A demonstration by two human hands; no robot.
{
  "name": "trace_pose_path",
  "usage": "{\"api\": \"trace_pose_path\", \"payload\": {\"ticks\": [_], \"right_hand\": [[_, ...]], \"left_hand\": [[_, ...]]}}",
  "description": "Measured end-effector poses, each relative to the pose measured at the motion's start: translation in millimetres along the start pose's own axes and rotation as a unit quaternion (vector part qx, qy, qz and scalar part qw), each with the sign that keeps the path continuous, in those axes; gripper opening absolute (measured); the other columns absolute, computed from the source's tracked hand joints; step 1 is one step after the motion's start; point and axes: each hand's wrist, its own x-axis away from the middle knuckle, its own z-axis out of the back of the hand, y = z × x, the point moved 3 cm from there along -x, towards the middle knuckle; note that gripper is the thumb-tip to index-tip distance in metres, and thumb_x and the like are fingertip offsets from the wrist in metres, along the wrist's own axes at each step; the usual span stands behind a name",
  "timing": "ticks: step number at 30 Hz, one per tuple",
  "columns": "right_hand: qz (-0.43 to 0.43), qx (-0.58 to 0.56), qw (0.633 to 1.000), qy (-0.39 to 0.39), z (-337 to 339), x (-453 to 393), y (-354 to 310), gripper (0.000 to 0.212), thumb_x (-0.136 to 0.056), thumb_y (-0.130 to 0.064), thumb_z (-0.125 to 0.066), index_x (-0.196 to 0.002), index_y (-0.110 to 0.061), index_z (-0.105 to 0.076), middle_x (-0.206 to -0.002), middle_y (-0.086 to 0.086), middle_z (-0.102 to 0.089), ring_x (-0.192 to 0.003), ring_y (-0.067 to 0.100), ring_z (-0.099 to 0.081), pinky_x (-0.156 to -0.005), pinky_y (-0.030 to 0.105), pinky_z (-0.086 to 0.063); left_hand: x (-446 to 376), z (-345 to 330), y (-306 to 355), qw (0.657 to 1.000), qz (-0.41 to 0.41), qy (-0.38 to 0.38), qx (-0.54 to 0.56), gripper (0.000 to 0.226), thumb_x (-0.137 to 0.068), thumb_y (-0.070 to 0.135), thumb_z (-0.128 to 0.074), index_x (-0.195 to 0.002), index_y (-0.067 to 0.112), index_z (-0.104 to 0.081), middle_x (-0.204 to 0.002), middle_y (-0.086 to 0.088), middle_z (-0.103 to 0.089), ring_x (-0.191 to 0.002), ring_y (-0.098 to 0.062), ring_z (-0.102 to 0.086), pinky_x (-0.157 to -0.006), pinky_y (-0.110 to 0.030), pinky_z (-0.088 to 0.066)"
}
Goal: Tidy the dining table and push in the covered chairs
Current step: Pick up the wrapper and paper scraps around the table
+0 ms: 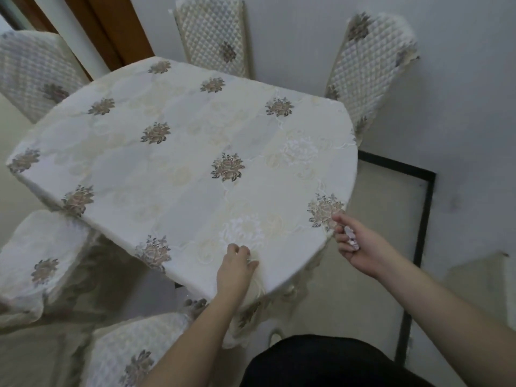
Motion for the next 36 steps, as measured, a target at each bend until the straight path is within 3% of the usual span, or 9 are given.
{"api": "trace_pose_path", "payload": {"ticks": [8,12,17,20,24,27,31,34,36], "right_hand": [[0.013,-0.067,0.997,0.030,15.9,-3.3,2.4,0.011,-0.095,-0.017,-0.049,-0.088,-0.010,-0.054,-0.057,-0.003,-0.041,-0.034,0.001,-0.031,-0.035,0.013,-0.010],[0.044,-0.053,0.996,0.063,37.2,-3.2,-9.5,0.010,-0.094,-0.015,-0.051,-0.086,-0.011,-0.055,-0.064,-0.002,-0.040,-0.036,0.001,-0.031,-0.033,0.012,-0.012],[0.081,-0.065,0.990,0.094,80.9,-9.8,-41.7,0.008,-0.095,-0.010,-0.050,-0.089,-0.009,-0.055,-0.067,0.001,-0.043,-0.036,0.001,-0.036,-0.029,0.012,-0.018],[0.088,-0.086,0.988,0.096,110.7,-16.0,-65.5,0.006,-0.094,-0.010,-0.053,-0.090,-0.010,-0.057,-0.066,0.000,-0.047,-0.040,0.001,-0.040,-0.030,0.012,-0.023],[0.087,-0.103,0.985,0.103,148.5,-29.2,-101.2,0.006,-0.093,-0.010,-0.055,-0.087,-0.012,-0.056,-0.067,0.000,-0.046,-0.040,0.001,-0.040,-0.031,0.012,-0.025],[0.083,-0.118,0.984,0.105,175.7,-40.7,-132.9,0.003,-0.092,-0.011,-0.055,-0.090,-0.011,-0.056,-0.068,0.000,-0.046,-0.041,0.001,-0.040,-0.032,0.012,-0.024],[0.071,-0.104,0.986,0.110,204.3,-58.6,-170.6,0.004,-0.094,-0.012,-0.054,-0.092,-0.011,-0.058,-0.068,-0.001,-0.046,-0.041,0.001,-0.040,-0.033,0.012,-0.024],[0.065,-0.090,0.988,0.104,214.2,-74.8,-196.6,0.005,-0.094,-0.013,-0.054,-0.089,-0.013,-0.057,-0.068,0.000,-0.046,-0.039,0.001,-0.040,-0.031,0.012,-0.024],[0.058,-0.100,0.989,0.095,216.9,-86.0,-212.9,0.006,-0.094,-0.016,-0.055,-0.089,-0.013,-0.057,-0.064,-0.002,-0.046,-0.039,0.001,-0.040,-0.030,0.013,-0.024]], "left_hand": [[-31.1,13.1,41.1,0.993,-0.053,-0.047,0.092,0.015,-0.087,0.019,-0.056,-0.080,0.011,-0.045,-0.074,-0.002,-0.048,-0.063,-0.019,-0.044,-0.054,-0.031,-0.032],[-48.5,24.0,94.8,0.978,-0.097,-0.098,0.154,0.010,-0.086,0.009,-0.055,-0.090,0.018,-0.052,-0.079,0.009,-0.057,-0.066,-0.014,-0.054,-0.056,-0.029,-0.040],[-65.9,22.0,172.1,0.942,-0.178,-0.183,0.219,0.012,-0.094,0.014,-0.055,-0.096,0.026,-0.054,-0.098,0.008,-0.063,-0.066,-0.005,-0.067,-0.064,-0.028,-0.052],[-80.8,13.7,210.8,0.929,-0.147,-0.202,0.273,0.010,-0.093,0.025,-0.061,-0.102,0.027,-0.060,-0.089,0.003,-0.064,-0.059,-0.009,-0.063,-0.063,-0.025,-0.051],[-101.1,-4.8,253.4,0.923,-0.077,-0.206,0.315,0.008,-0.093,0.028,-0.061,-0.098,0.024,-0.065,-0.076,-0.001,-0.062,-0.048,-0.007,-0.053,-0.046,-0.020,-0.041],[-114.2,-20.9,283.8,0.899,-0.021,-0.228,0.372,0.015,-0.095,0.031,-0.057,-0.097,0.018,-0.063,-0.064,-0.002,-0.053,-0.051,-0.016,-0.048,-0.048,-0.027,-0.040],[-130.3,-38.2,324.5,0.833,0.034,-0.287,0.471,0.021,-0.098,0.028,-0.053,-0.082,0.013,-0.057,-0.066,-0.003,-0.046,-0.057,-0.016,-0.043,-0.053,-0.026,-0.038],[-141.7,-47.5,354.7,0.762,0.100,-0.282,0.574,0.024,-0.098,0.021,-0.050,-0.075,0.015,-0.055,-0.073,-0.003,-0.050,-0.059,-0.015,-0.046,-0.053,-0.027,-0.039],[-148.0,-51.3,371.3,0.735,0.135,-0.272,0.606,0.022,-0.098,0.019,-0.048,-0.076,0.015,-0.052,-0.073,-0.002,-0.052,-0.057,-0.014,-0.047,-0.048,-0.025,-0.037]]}}
